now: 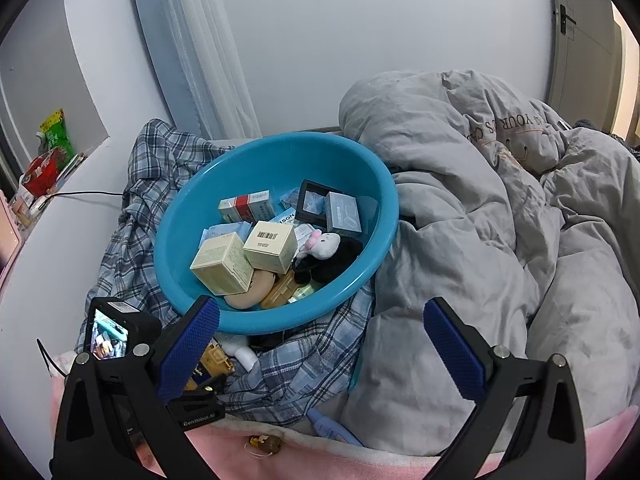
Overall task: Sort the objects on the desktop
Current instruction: 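Grasp the gold-and-blue cigarette pack with the left gripper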
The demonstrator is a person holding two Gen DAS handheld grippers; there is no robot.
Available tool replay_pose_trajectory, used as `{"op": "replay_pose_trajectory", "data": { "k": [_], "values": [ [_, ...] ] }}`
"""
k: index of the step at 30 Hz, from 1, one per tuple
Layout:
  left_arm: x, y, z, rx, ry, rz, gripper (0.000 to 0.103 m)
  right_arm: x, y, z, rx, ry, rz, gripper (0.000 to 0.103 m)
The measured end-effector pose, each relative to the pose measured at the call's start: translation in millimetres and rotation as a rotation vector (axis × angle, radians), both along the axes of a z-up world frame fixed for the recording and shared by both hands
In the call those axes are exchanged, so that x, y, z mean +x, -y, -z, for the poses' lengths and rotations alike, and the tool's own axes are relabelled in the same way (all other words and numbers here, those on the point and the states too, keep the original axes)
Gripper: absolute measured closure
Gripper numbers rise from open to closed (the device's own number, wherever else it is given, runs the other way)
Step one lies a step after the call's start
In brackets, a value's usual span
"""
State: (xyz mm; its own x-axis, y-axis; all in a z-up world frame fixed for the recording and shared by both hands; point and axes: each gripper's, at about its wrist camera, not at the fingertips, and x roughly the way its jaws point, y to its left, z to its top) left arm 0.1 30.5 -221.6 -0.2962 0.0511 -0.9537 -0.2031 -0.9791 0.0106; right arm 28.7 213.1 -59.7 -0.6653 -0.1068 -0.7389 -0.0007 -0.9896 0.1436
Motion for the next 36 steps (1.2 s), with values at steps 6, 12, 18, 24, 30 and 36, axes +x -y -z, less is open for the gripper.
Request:
{"op": "replay_pose_trajectory", "data": {
  "k": [6, 12, 18, 24, 30, 36],
  "values": [
    [1.0, 14.4, -11.4, 0.136, 0.019, -0.007, 0.041, 0.0, 0.1, 0.0, -0.002, 0.0, 0.0, 0.001],
    [19.5, 2.8, -24.7, 0.196, 0.002, 0.104, 0.046, -0.8, 0.6, 2.0, -0.002, 0.003, -0.001, 0.001],
    [23.8, -8.7, -20.3, 0.325, 0.032, 0.139, 0.047, -2.0, 1.4, 3.9, 0.0, 0.011, -0.001, 0.001],
    [26.1, -19.2, -12.3, 0.279, 0.037, 0.186, 0.064, -1.8, 2.5, 4.2, -0.001, 0.009, -0.006, 0.001],
    [18.8, -21.5, -2.5, 0.28, 0.064, 0.158, 0.068, -1.8, 2.5, 4.8, -0.004, 0.011, -0.005, 0.001],
    [26.1, -18.8, -17.5, 0.3, 0.015, 0.167, 0.078, -2.1, -0.8, 7.0, -0.007, 0.013, 0.0, 0.001]
  ]
}}
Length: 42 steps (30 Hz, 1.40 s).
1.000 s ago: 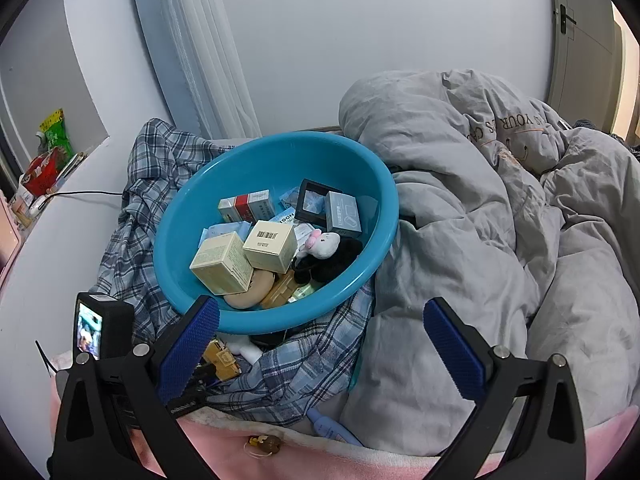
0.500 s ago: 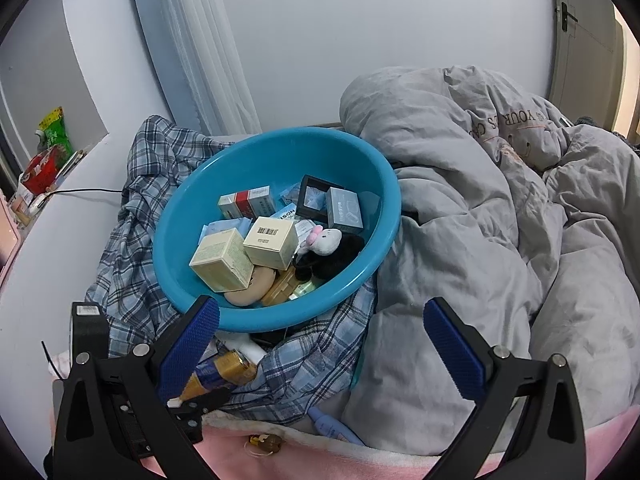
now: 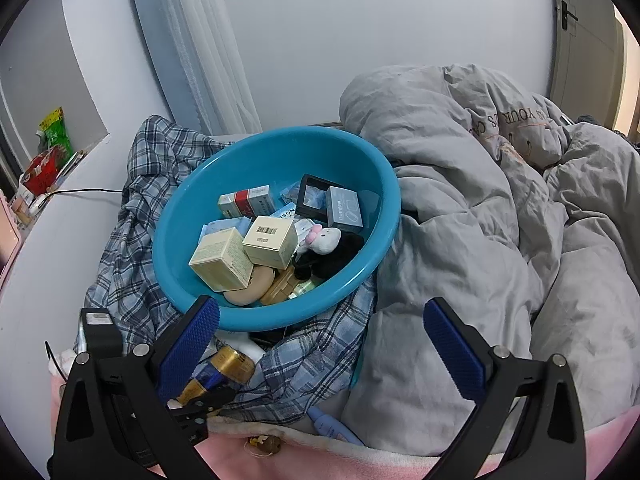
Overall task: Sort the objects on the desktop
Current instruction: 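Grasp the gold-and-blue cigarette pack with the left gripper, then grasp the small brown figurine with the right gripper while the left holds the pack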
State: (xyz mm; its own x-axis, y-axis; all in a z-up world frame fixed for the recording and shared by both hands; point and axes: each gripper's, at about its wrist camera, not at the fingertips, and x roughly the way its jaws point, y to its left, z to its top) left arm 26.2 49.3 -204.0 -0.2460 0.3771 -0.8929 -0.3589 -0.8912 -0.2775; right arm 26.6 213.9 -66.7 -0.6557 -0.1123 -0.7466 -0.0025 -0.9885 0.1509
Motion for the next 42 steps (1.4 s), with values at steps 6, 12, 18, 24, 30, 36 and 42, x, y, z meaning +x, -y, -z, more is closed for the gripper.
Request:
{"op": "replay_pose_trajectory", "data": {
  "k": [6, 12, 18, 24, 30, 36, 42],
  "values": [
    [5.0, 9.1, -16.3, 0.019, -0.012, -0.024, 0.078, -0.6, -4.5, 0.6, -0.01, 0.0, 0.011, 0.001],
    [3.0, 11.8, -18.9, 0.016, -0.005, -0.047, 0.078, -4.7, 3.5, 9.3, 0.064, 0.061, -0.058, 0.019],
    [4.3, 14.3, -19.1, -0.023, -0.022, -0.066, 0.078, 1.4, 17.1, 40.2, 0.091, 0.172, -0.164, 0.046],
    [3.6, 16.7, -18.8, -0.015, -0.019, -0.077, 0.078, 10.0, 22.8, 91.7, 0.06, 0.333, -0.211, 0.063],
    [1.5, 12.8, -7.0, 0.005, 0.026, -0.05, 0.078, 10.9, 21.9, 113.6, 0.054, 0.393, -0.219, 0.069],
    [-0.7, 6.1, 0.7, -0.045, 0.014, -0.065, 0.078, 17.8, 28.2, 109.8, 0.01, 0.403, -0.295, 0.069],
    [1.4, 11.9, -3.5, -0.037, -0.004, -0.084, 0.082, 30.0, 52.2, 116.8, 0.018, 0.453, -0.4, 0.069]
  ]
}}
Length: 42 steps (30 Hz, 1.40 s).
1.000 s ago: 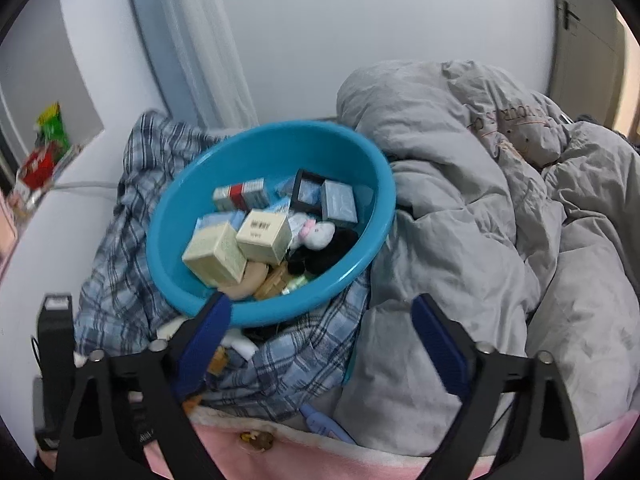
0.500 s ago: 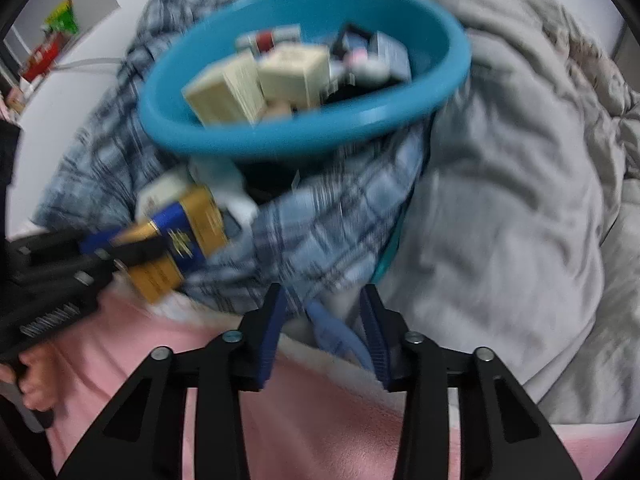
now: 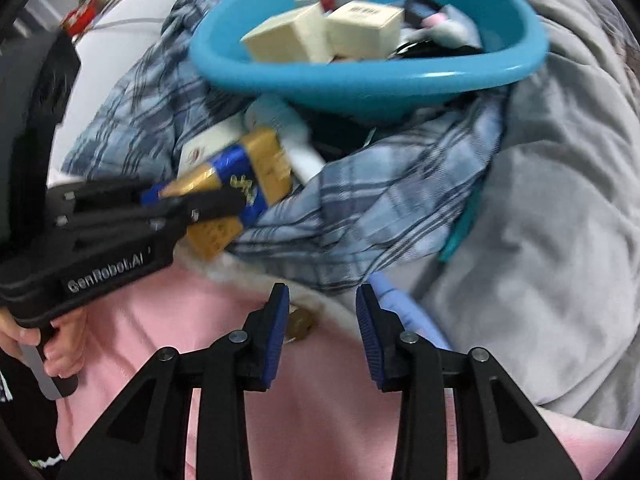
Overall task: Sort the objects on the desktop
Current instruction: 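Grasp the small brown figurine with the right gripper while the left holds the pack, then lift the cigarette pack and brown figurine up over the blue basin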
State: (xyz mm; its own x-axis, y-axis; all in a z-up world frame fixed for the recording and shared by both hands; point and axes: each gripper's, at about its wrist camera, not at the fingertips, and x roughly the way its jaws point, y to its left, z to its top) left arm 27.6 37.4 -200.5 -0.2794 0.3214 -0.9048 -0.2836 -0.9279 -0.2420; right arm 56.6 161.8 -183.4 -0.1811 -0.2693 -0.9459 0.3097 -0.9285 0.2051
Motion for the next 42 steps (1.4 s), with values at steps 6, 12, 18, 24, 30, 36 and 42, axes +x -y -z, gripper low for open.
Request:
{"op": "replay_pose_trajectory", "data": {
  "k": [6, 12, 18, 24, 30, 36, 42],
  "values": [
    [4.6, 5.0, -9.7, 0.003, -0.012, -0.011, 0.082, 8.8, 8.7, 6.6, 0.01, 0.031, -0.043, 0.069],
    [13.3, 1.1, -22.0, -0.01, -0.049, 0.008, 0.082, 17.5, 13.6, 20.0, 0.034, 0.074, -0.051, 0.069],
    [11.3, 0.9, -19.9, -0.012, -0.04, 0.007, 0.082, 19.9, 20.1, 32.3, 0.027, 0.111, -0.048, 0.068],
    [10.7, 5.2, -18.9, -0.008, -0.035, -0.006, 0.082, 19.1, 17.8, 27.8, 0.026, 0.048, 0.001, 0.071],
    [9.0, 7.5, -20.1, -0.019, -0.045, -0.013, 0.082, 14.4, -2.3, 10.8, 0.033, -0.023, 0.085, 0.071],
    [8.9, 8.3, -22.6, -0.013, -0.054, -0.014, 0.082, 11.3, -24.0, 1.9, 0.043, -0.067, 0.177, 0.071],
    [12.7, 6.3, -27.3, 0.001, -0.051, 0.015, 0.082, 14.6, -31.7, -28.9, -0.057, -0.21, 0.245, 0.071]
  ]
}}
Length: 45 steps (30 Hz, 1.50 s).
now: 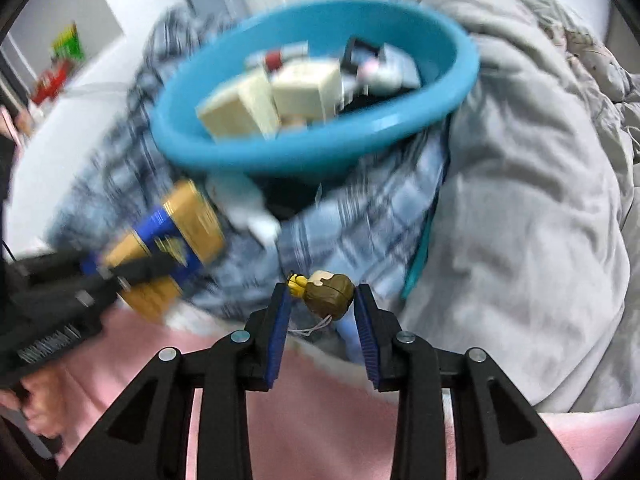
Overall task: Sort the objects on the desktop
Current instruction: 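Lift the cigarette pack and brown figurine up over the blue basin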
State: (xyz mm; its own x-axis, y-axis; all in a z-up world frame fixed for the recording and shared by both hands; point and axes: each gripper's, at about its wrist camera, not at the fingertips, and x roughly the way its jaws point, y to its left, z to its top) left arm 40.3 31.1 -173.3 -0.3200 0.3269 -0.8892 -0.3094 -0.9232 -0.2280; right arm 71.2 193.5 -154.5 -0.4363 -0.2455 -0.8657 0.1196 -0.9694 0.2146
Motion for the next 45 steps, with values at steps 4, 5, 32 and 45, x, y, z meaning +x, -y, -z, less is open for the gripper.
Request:
{"op": "replay_pose_trajectory", "data": {
  "k": [4, 5, 32, 45],
  "values": [
    [8.5, -0.3, -5.6, 0.015, 0.0, 0.02, 0.082, -12.9, -2.5, -4.4, 0.004, -0.008, 0.025, 0.071],
    [10.1, 0.1, -7.2, 0.014, -0.004, 0.02, 0.082, -5.9, -16.0, -1.1, 0.0, -0.006, 0.031, 0.071],
    [-33.1, 19.1, -148.4, 0.036, -0.35, -0.066, 0.082, -52.5, 6.9, -151.6, 0.106, -0.369, 0.057, 0.071],
    [-39.6, 25.6, -275.6, 0.077, -0.703, -0.127, 0.082, -52.7, 16.2, -286.0, 0.08, -0.715, 0.086, 0.071]
  ]
}}
